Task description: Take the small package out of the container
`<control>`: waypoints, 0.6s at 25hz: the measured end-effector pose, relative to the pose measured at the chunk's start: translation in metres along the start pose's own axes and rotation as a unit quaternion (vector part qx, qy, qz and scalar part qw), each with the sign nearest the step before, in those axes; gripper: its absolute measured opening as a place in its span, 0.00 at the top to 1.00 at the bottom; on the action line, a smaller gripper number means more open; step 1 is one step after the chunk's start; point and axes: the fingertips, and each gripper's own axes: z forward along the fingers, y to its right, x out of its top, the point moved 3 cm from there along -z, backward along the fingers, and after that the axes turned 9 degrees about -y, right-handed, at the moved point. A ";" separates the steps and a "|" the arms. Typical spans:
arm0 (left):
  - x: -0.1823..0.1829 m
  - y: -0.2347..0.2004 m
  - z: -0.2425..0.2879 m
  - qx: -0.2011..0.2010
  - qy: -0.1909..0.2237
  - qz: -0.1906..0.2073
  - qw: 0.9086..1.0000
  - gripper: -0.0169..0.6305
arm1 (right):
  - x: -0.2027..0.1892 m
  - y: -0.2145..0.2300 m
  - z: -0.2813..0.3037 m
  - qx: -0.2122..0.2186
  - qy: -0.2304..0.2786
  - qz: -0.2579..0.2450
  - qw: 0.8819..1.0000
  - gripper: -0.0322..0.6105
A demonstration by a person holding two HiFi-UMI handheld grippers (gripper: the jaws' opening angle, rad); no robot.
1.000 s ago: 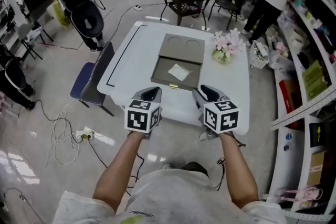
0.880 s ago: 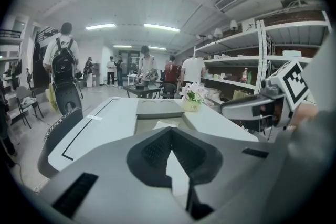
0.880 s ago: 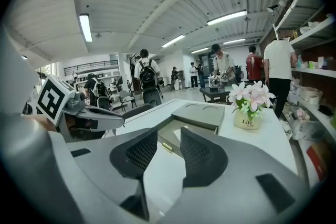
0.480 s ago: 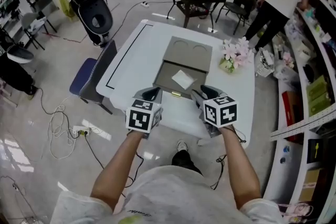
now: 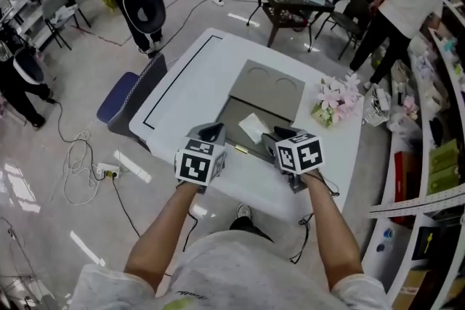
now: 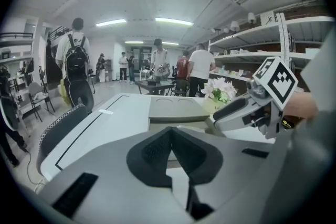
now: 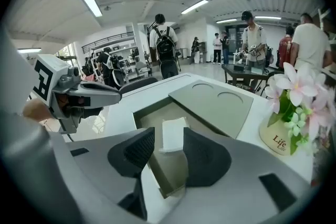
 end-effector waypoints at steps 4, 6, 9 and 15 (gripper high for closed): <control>0.004 -0.010 0.011 0.013 -0.003 -0.014 1.000 0.97 | 0.006 0.010 0.021 0.020 -0.033 -0.025 0.999 0.69; 0.005 -0.015 0.013 0.021 -0.005 -0.021 1.000 0.97 | 0.010 0.013 0.029 0.031 -0.046 -0.034 0.998 0.70; 0.004 -0.024 0.017 0.036 -0.008 -0.032 0.999 0.97 | 0.015 0.017 0.040 0.039 -0.069 -0.046 0.996 0.70; 0.004 -0.033 0.025 0.053 -0.013 -0.044 0.998 0.97 | 0.015 0.024 0.063 0.054 -0.122 -0.067 0.989 0.70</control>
